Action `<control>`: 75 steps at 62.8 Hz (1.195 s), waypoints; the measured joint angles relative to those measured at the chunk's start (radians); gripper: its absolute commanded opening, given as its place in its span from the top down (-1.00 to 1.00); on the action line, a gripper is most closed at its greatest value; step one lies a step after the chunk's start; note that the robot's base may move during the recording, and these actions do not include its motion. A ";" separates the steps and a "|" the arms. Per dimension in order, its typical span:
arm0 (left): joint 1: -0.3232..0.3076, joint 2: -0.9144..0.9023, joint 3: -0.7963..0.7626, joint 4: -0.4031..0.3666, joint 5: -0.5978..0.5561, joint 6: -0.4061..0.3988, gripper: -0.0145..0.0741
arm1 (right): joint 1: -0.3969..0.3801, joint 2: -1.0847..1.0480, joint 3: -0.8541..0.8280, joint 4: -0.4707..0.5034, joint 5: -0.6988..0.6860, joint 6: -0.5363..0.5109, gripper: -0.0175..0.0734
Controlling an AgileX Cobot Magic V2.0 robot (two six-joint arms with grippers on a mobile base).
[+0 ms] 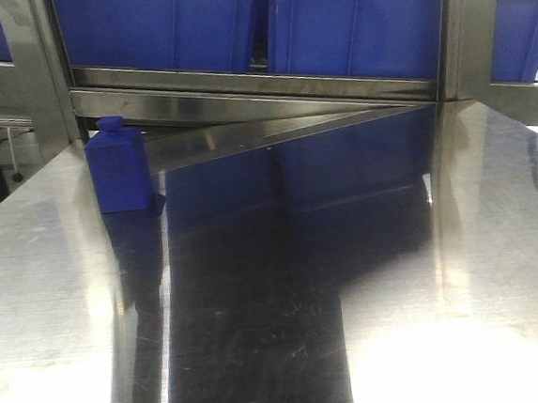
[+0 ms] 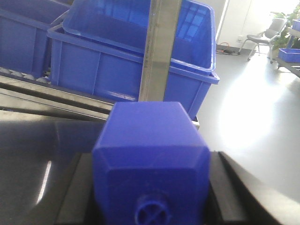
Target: Pick and sort blue part to right shelf
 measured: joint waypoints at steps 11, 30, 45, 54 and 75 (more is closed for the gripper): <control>-0.002 0.205 -0.116 -0.002 0.020 -0.040 0.19 | 0.000 0.000 0.000 0.000 0.000 -0.001 -0.13; -0.112 0.500 -0.299 0.009 0.063 -0.120 -0.53 | 0.000 0.000 0.000 0.000 0.000 -0.001 -0.13; -0.184 0.781 -0.511 0.053 0.130 -0.141 -0.54 | 0.000 0.000 0.000 0.000 0.000 -0.001 -0.13; -0.203 0.945 -0.675 0.084 0.230 -0.190 -0.54 | 0.000 0.000 0.000 0.000 0.000 -0.001 -0.13; -0.258 1.292 -1.123 0.090 0.534 -0.230 -0.54 | 0.000 0.000 0.000 0.000 0.000 -0.002 -0.13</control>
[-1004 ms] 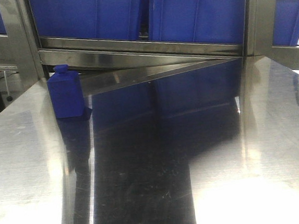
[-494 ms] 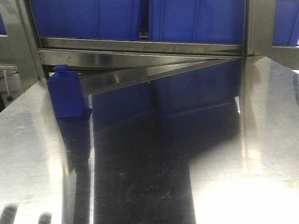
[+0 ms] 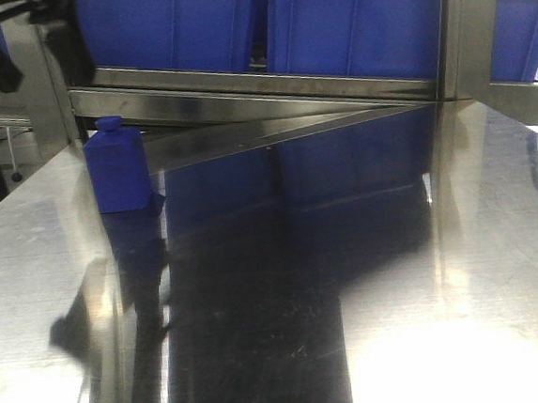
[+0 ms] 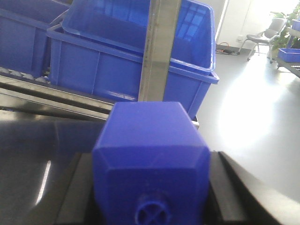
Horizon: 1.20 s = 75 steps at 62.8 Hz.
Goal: Pick and sort blue part to right shelf
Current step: 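Lower the open left gripper over the remaining blue part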
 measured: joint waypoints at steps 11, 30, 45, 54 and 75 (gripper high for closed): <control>-0.013 0.159 -0.217 0.013 0.179 -0.122 -0.54 | 0.000 0.000 0.000 0.000 0.000 0.000 -0.13; -0.025 0.357 -0.477 0.044 0.361 -0.183 -0.54 | 0.000 0.000 0.000 0.000 0.000 0.000 -0.13; -0.026 0.409 -0.526 0.046 0.369 -0.205 -0.54 | 0.000 0.000 0.000 0.000 0.000 0.000 -0.13; -0.028 0.409 -0.527 0.056 0.370 -0.211 -0.54 | 0.000 0.000 0.000 0.000 0.000 0.000 -0.13; -0.032 0.409 -0.527 0.072 0.370 -0.252 -0.54 | 0.000 0.000 0.000 0.000 0.000 0.000 -0.13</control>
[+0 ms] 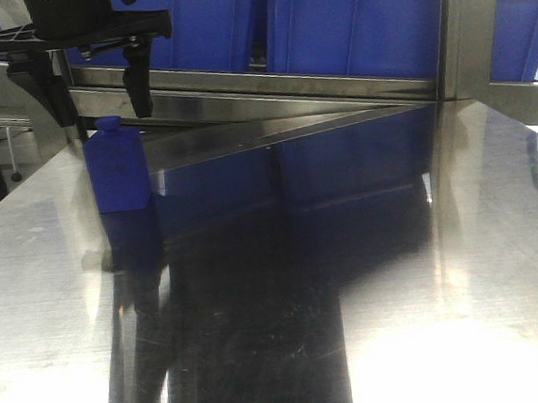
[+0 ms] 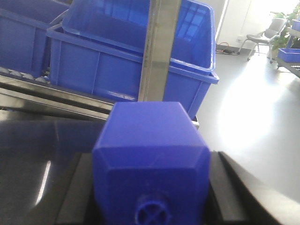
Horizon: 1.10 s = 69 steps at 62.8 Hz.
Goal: Pick and sort blue part to right shelf
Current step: 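Lower the open left gripper over the remaining blue part, then close the left gripper on the blue part and lift it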
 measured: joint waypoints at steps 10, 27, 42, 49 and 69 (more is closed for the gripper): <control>0.000 0.000 0.000 0.003 0.000 -0.002 -0.54 | 0.000 0.000 0.000 0.000 0.000 0.000 -0.13; 0.000 0.000 0.046 0.002 0.001 -0.010 -0.54 | 0.000 0.000 0.000 0.000 0.000 0.000 -0.13; -0.007 0.004 0.053 0.002 0.001 -0.010 -0.54 | 0.000 0.000 0.000 0.000 0.000 0.000 -0.13; -0.018 0.022 0.053 0.002 0.001 -0.010 -0.54 | 0.000 0.000 0.000 0.000 0.000 0.000 -0.13; -0.030 0.063 0.053 -0.006 0.001 -0.010 -0.54 | 0.000 0.000 0.000 0.000 0.000 0.000 -0.13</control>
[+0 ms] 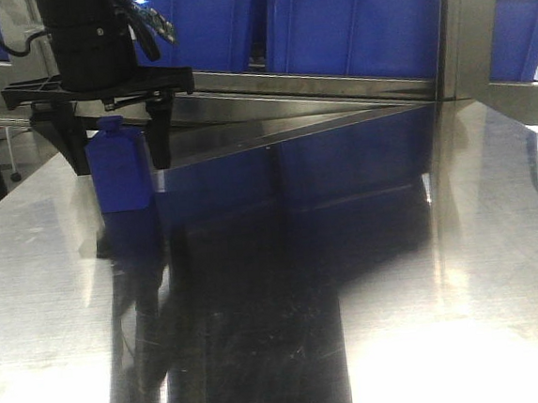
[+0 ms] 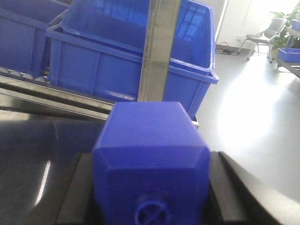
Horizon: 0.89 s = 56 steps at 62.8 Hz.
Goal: Pick and sort blue part to right shelf
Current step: 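Close the left gripper on the blue part and lift it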
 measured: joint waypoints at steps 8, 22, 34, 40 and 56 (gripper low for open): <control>0.000 0.000 0.000 0.002 -0.002 -0.012 -0.54 | 0.000 0.000 0.000 0.000 0.000 0.000 -0.13; 0.000 0.000 0.000 0.002 -0.002 -0.062 -0.54 | 0.000 0.000 0.000 0.000 0.000 0.000 -0.13; 0.002 0.000 0.000 0.004 -0.002 -0.068 -0.53 | 0.000 0.000 0.000 0.000 0.000 0.000 -0.13; 0.002 0.000 0.000 0.004 -0.002 -0.068 -0.51 | 0.000 0.000 0.000 0.000 0.000 0.000 -0.13; 0.012 0.000 0.000 0.004 -0.002 -0.068 -0.11 | 0.000 0.000 0.000 0.000 0.000 0.000 -0.13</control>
